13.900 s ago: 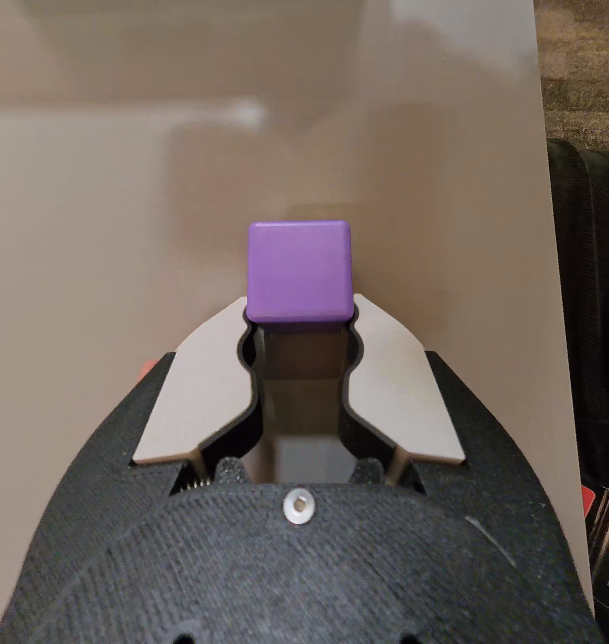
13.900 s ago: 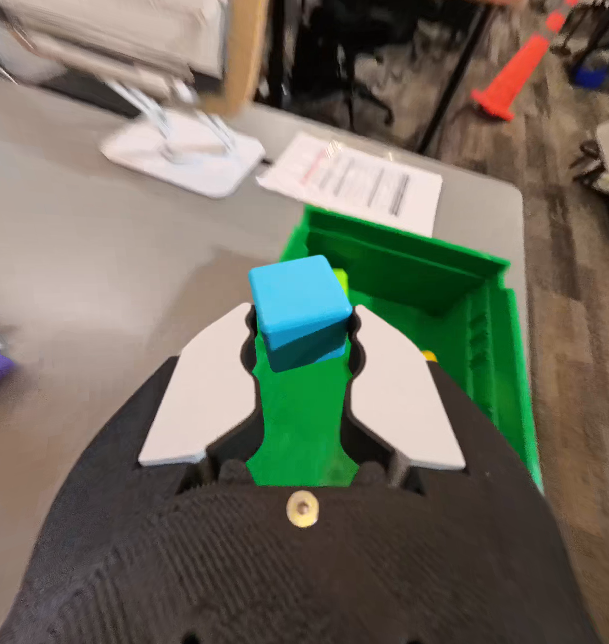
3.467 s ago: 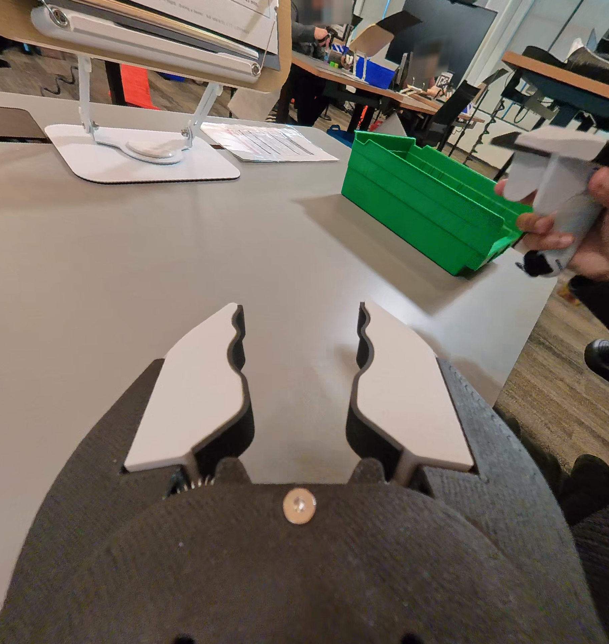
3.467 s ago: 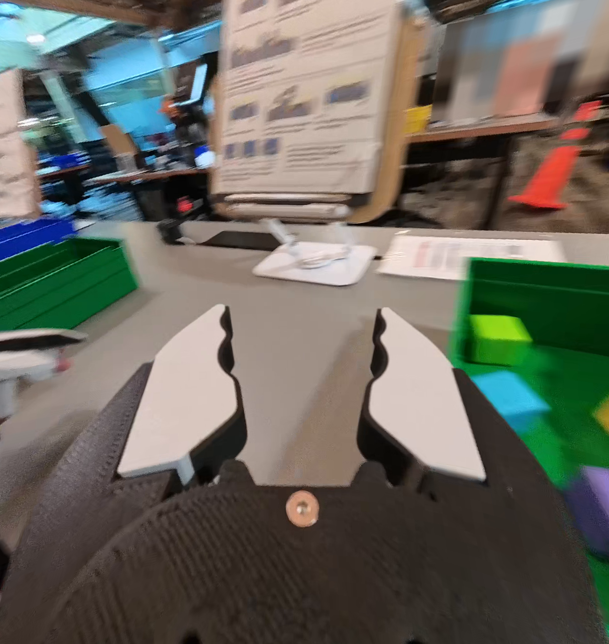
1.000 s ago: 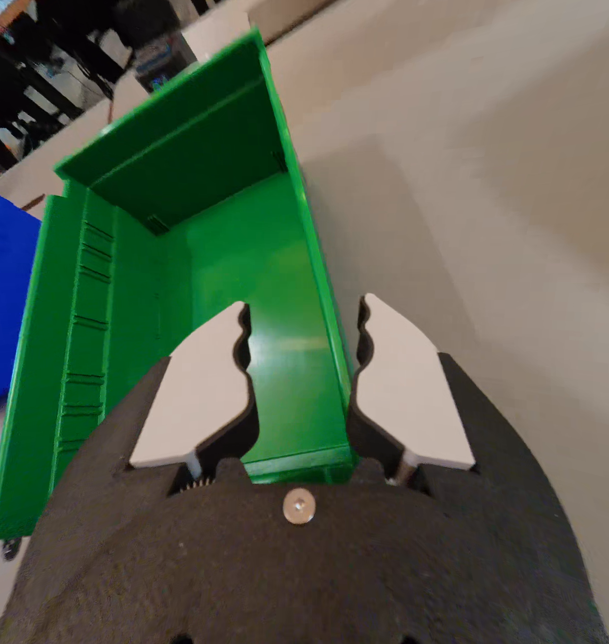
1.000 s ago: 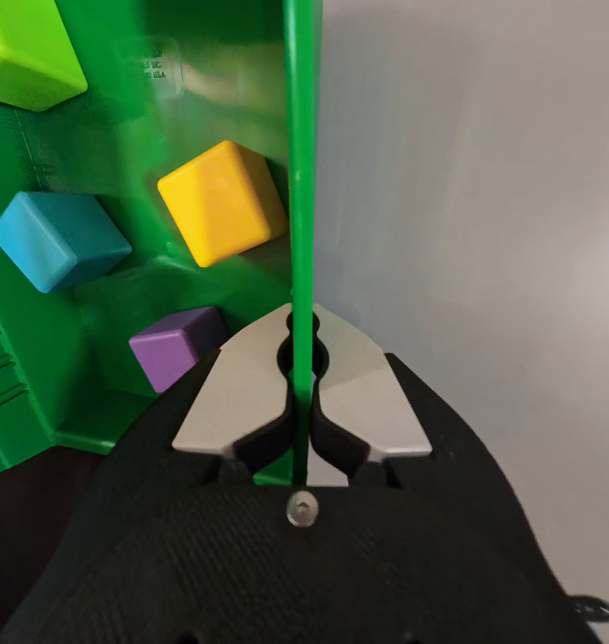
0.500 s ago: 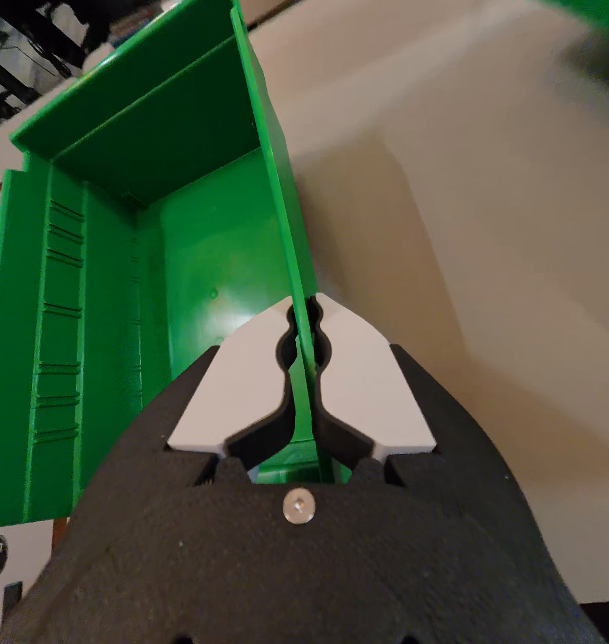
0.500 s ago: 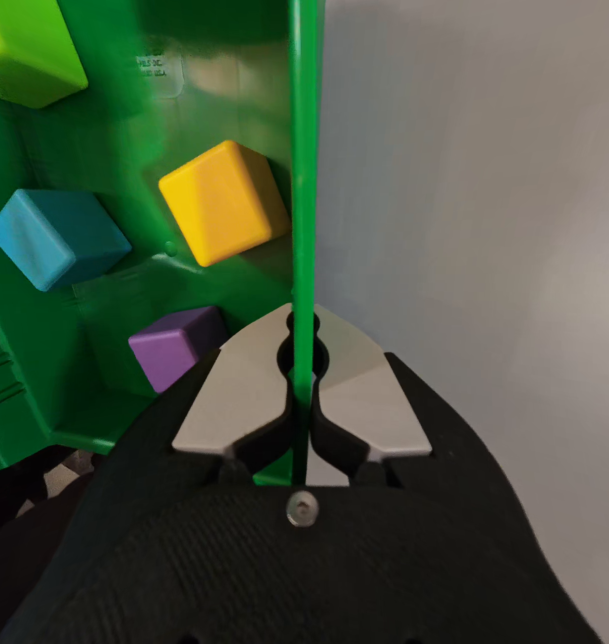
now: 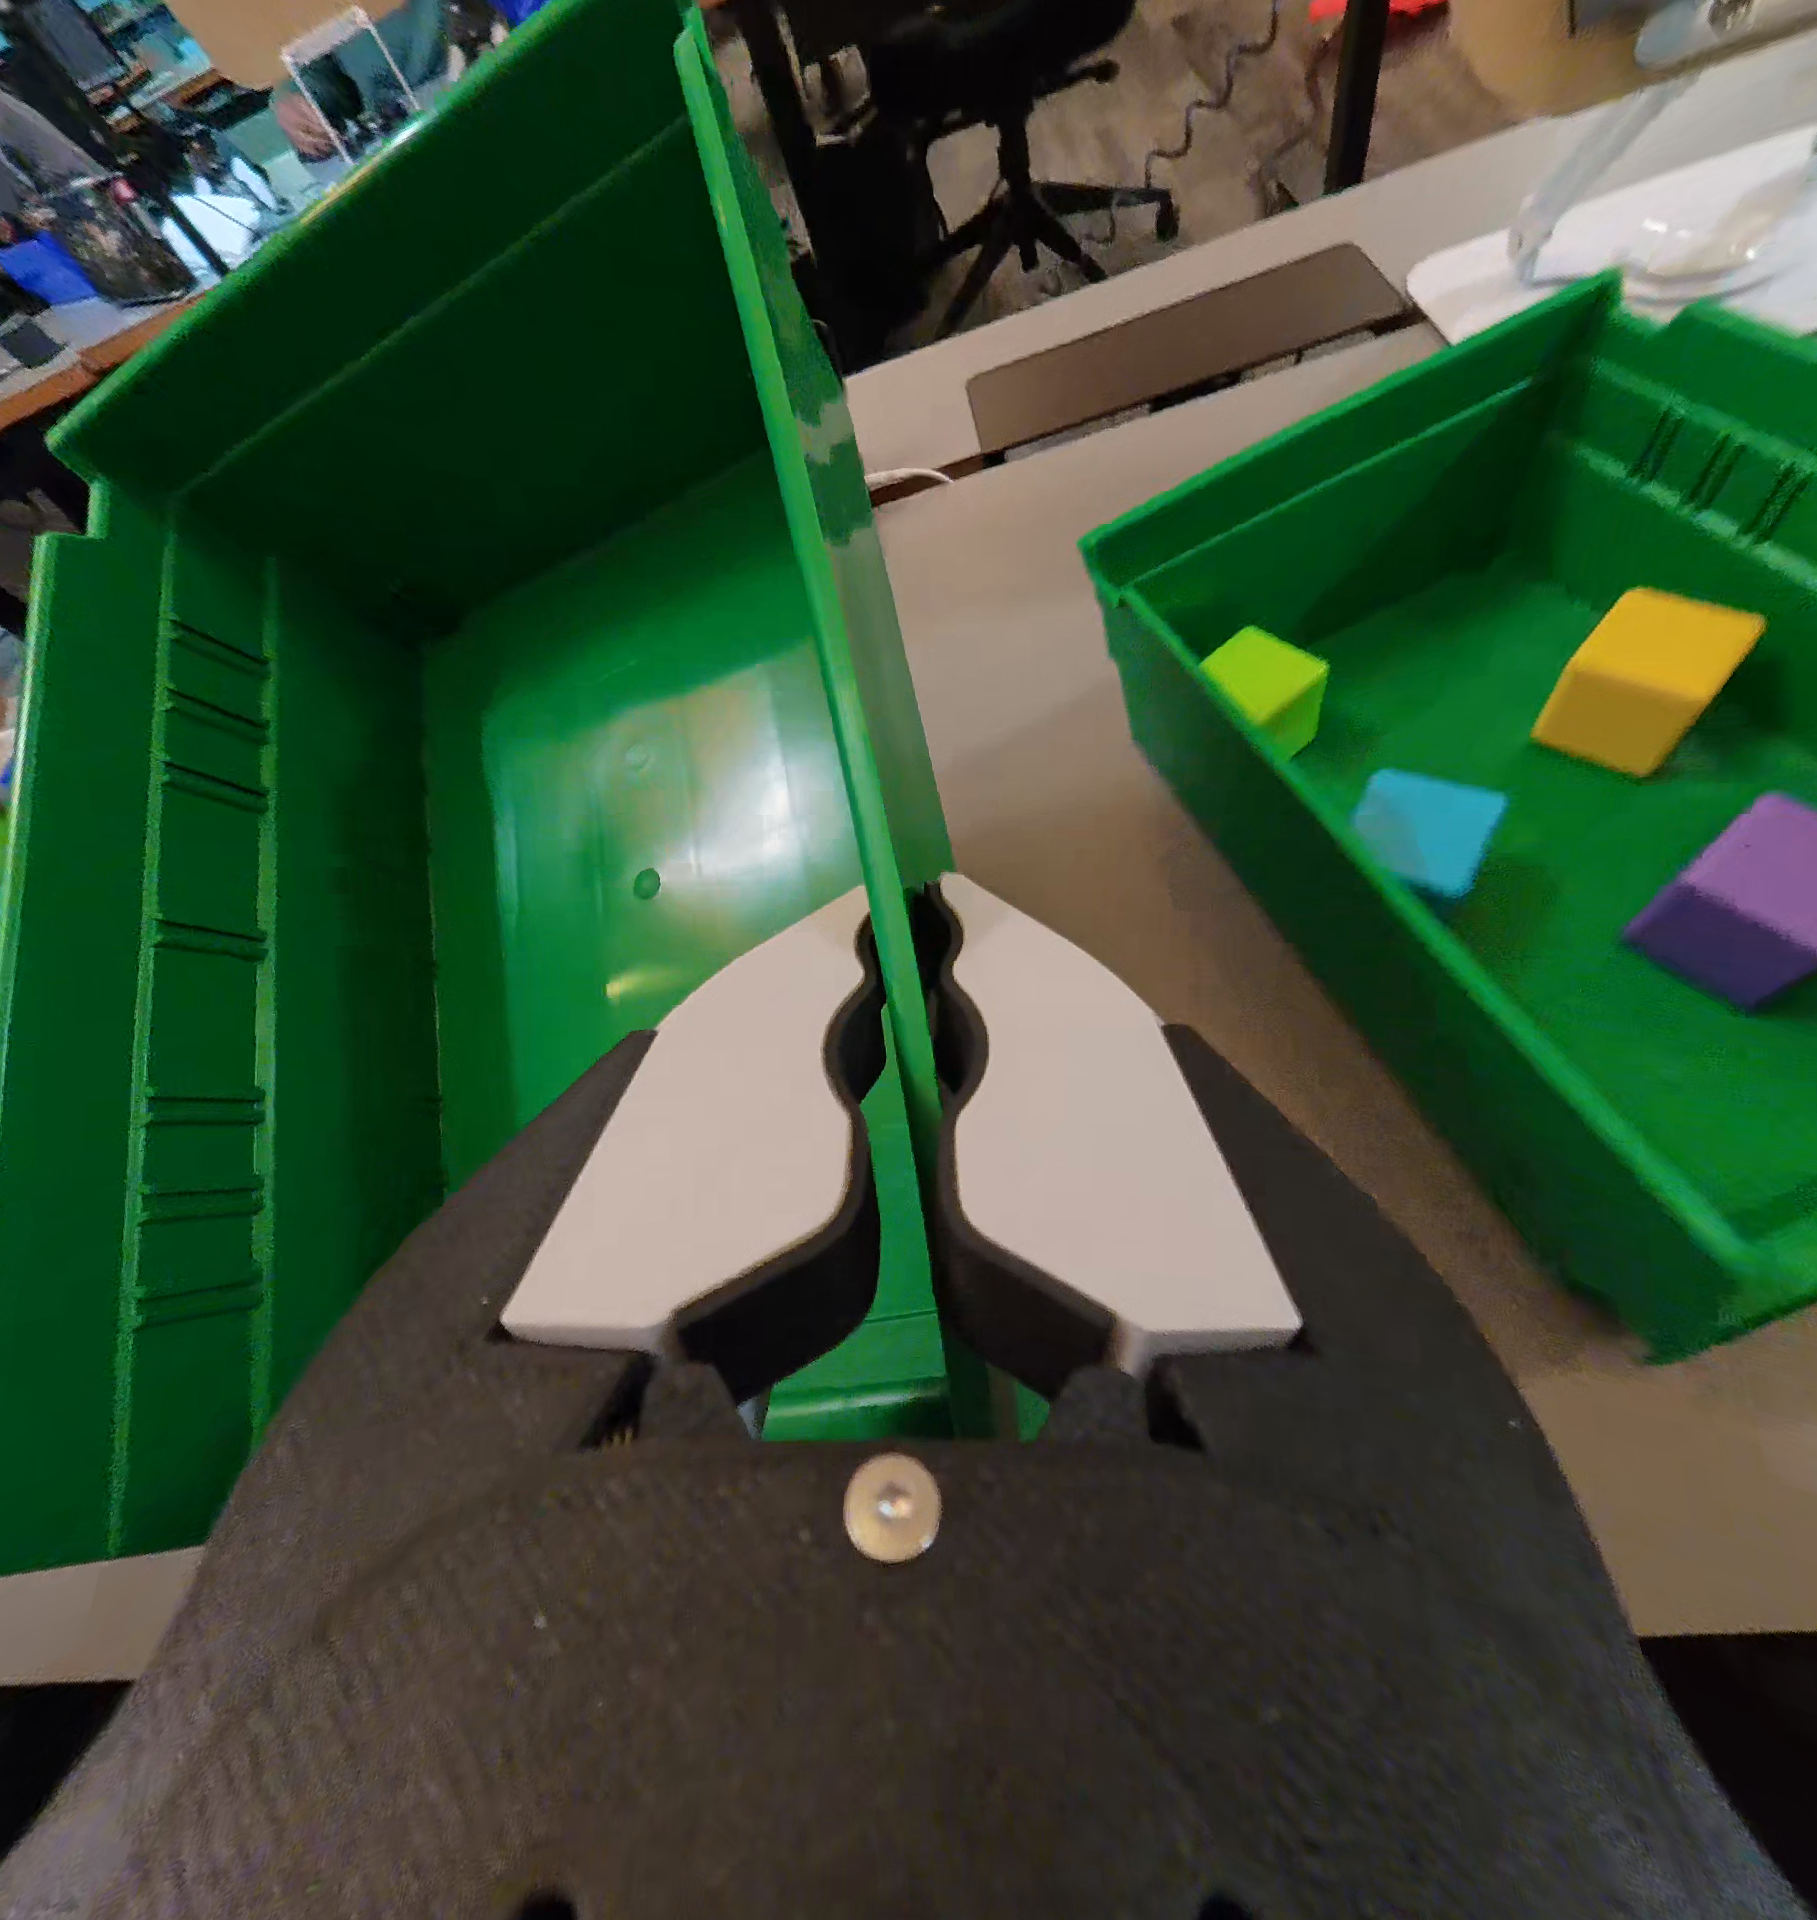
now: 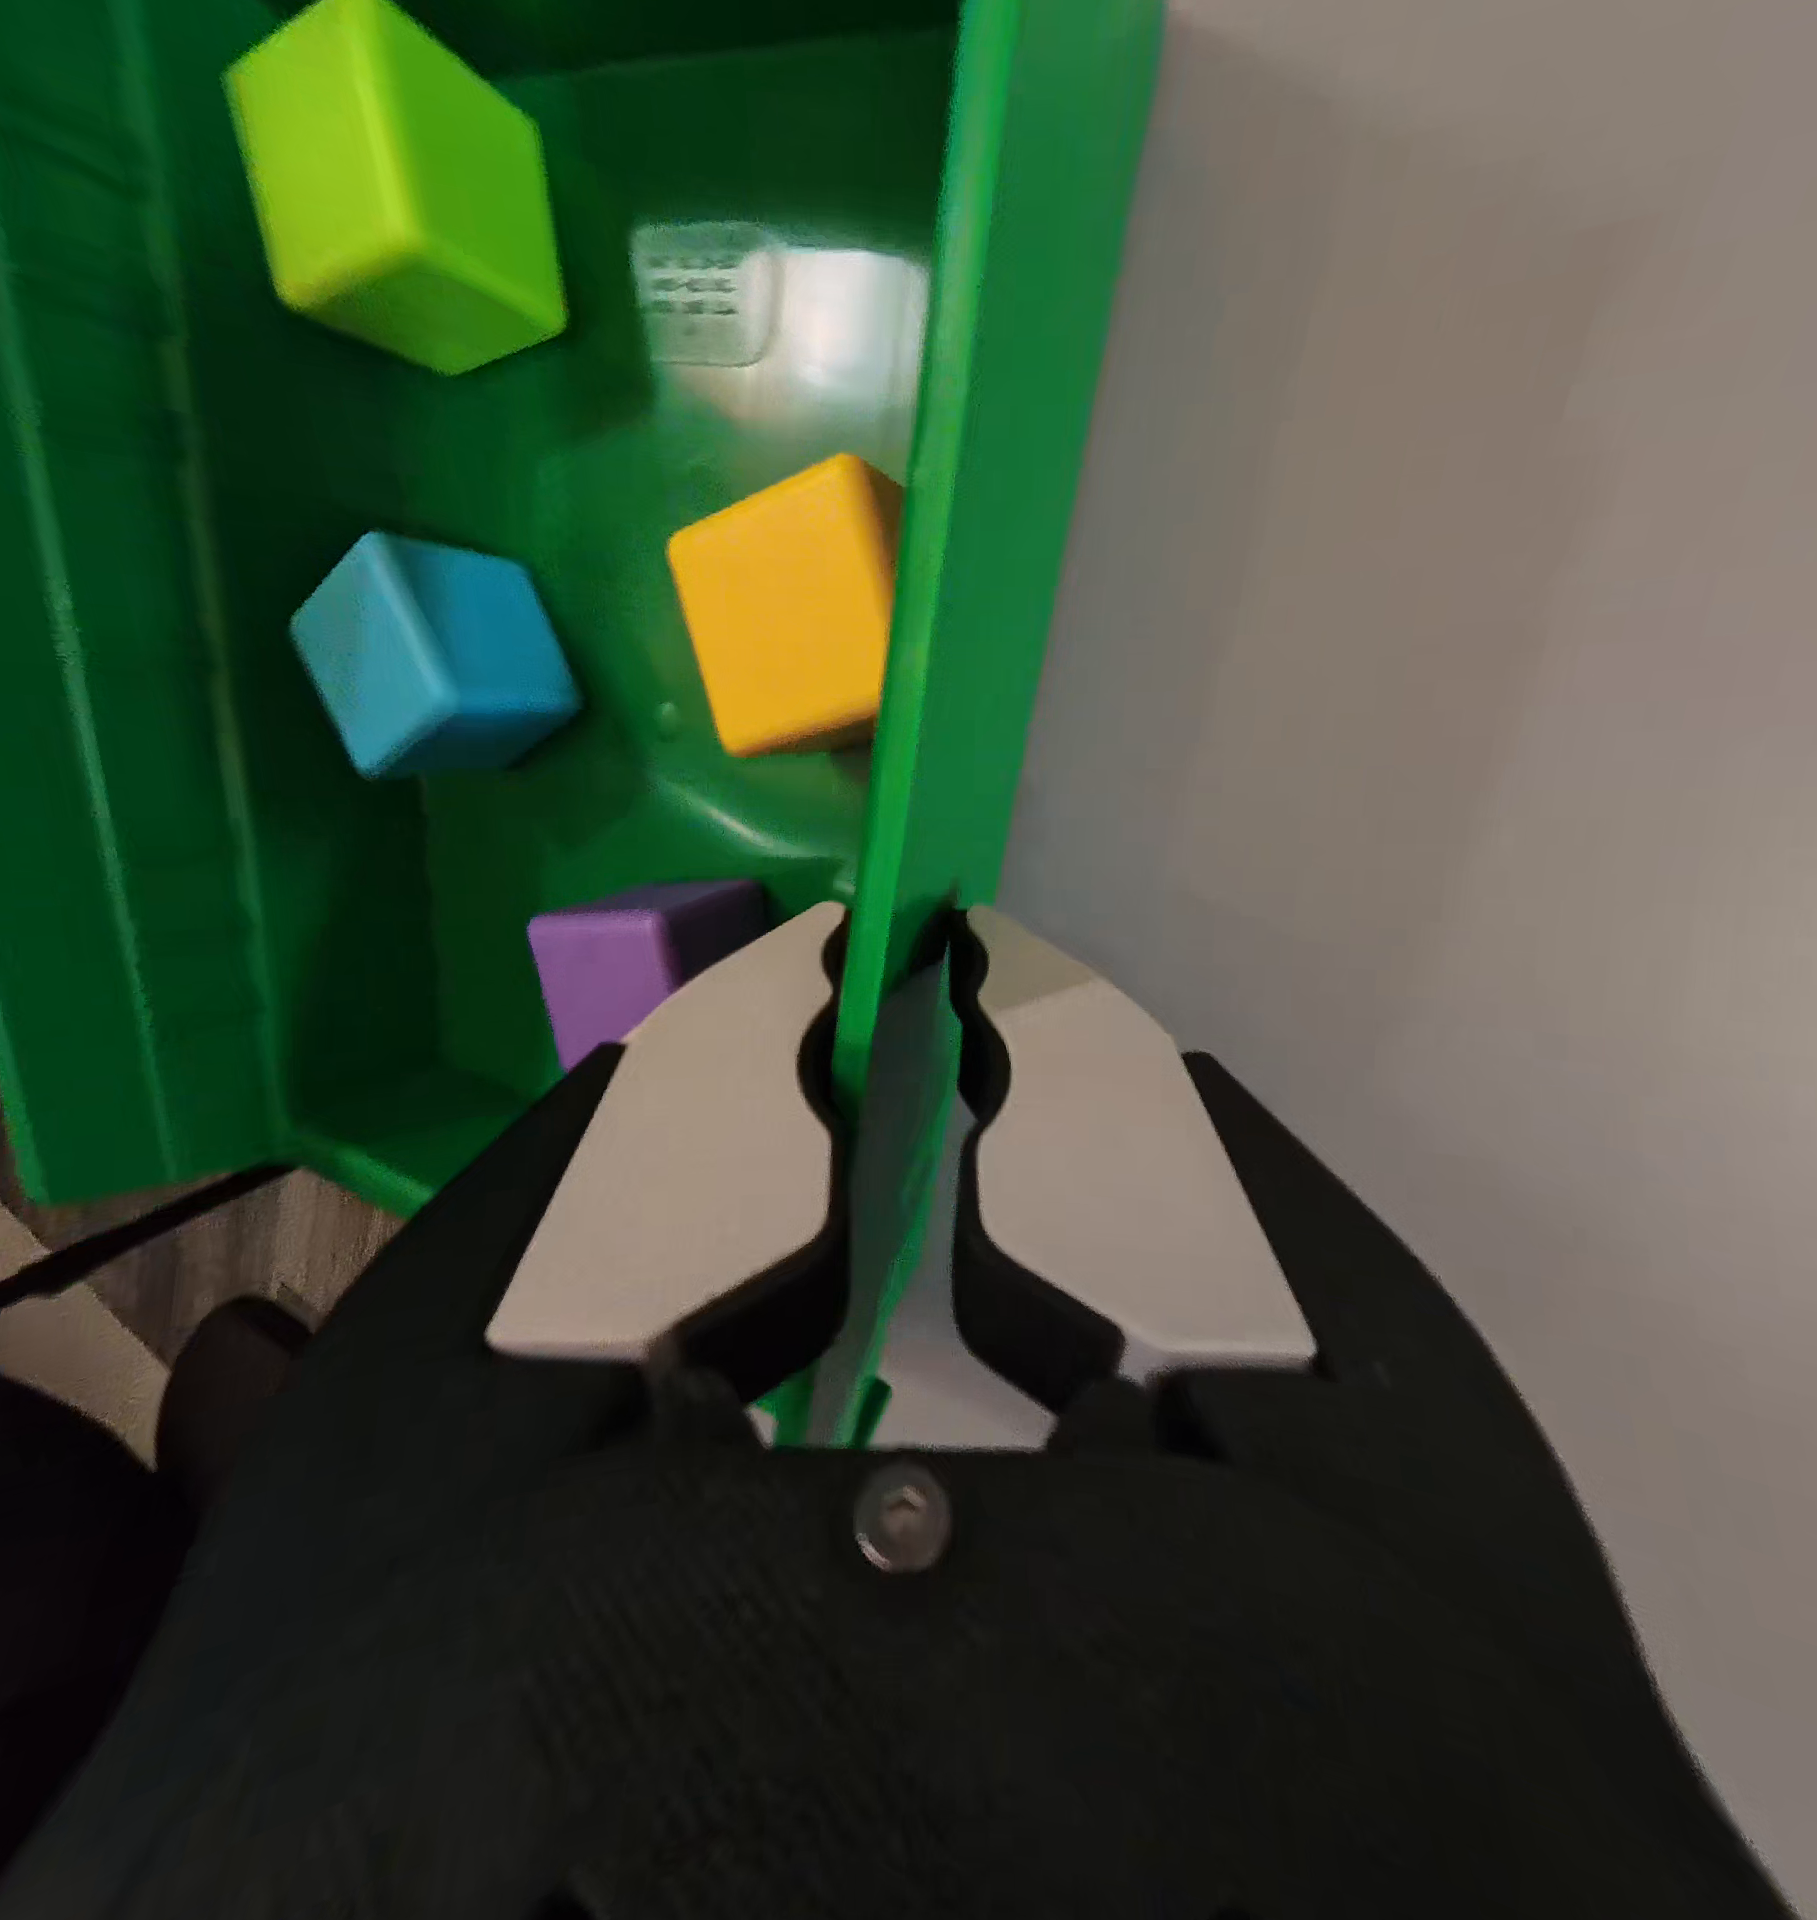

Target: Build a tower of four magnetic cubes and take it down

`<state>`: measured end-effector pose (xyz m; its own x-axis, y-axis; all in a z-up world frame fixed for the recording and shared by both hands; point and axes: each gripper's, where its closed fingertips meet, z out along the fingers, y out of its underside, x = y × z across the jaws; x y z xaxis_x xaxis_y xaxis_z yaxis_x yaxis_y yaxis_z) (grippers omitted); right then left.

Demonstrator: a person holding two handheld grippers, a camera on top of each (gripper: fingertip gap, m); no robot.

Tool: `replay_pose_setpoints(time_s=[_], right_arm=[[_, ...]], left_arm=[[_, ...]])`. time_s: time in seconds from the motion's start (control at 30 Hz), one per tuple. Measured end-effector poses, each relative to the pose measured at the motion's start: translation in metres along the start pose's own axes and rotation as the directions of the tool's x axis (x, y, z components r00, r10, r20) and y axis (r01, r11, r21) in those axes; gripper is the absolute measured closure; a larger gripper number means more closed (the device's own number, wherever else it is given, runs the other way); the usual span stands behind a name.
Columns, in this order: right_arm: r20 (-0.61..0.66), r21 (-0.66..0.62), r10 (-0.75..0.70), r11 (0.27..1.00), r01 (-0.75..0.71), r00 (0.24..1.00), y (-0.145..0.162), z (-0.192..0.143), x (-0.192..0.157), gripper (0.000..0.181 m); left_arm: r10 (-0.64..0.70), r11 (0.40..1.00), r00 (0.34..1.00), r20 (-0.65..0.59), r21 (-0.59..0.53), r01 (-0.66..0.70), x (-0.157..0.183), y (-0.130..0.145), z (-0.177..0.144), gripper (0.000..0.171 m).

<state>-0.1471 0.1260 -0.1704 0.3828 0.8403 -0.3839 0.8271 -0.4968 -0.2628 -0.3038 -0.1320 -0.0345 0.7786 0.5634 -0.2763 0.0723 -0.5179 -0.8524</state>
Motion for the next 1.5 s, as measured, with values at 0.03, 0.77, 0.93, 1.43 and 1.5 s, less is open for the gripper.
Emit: replay_pose_setpoints(time_s=[0.03,0.77,0.93,1.43,1.5], right_arm=[[0.021,0.007,-0.027,1.0,0.027,0.999,0.001,0.001,-0.013,0.163],[0.164,0.368,-0.247,0.914,0.173,0.955,0.027,-0.044,-0.026,0.181],[0.137,0.341,-0.234,0.923,0.176,0.963,0.034,-0.007,-0.039,0.181],[0.141,0.43,-0.163,0.899,0.088,0.977,-0.025,0.058,-0.105,0.181],[0.137,0.435,-0.16,0.896,0.085,0.978,-0.037,0.065,-0.111,0.181]], left_arm=[[-0.014,1.0,1.0,0.007,0.008,0.014,-0.005,-0.001,-0.004,0.164],[-0.012,1.0,0.998,0.062,0.024,0.011,-0.021,0.001,-0.024,0.164],[-0.023,0.999,0.999,0.044,0.03,0.021,-0.017,0.0,-0.025,0.164],[-0.096,0.995,0.988,0.123,0.021,0.094,-0.06,0.028,-0.036,0.165],[-0.105,0.994,0.986,0.131,0.032,0.102,-0.063,0.026,-0.039,0.165]])
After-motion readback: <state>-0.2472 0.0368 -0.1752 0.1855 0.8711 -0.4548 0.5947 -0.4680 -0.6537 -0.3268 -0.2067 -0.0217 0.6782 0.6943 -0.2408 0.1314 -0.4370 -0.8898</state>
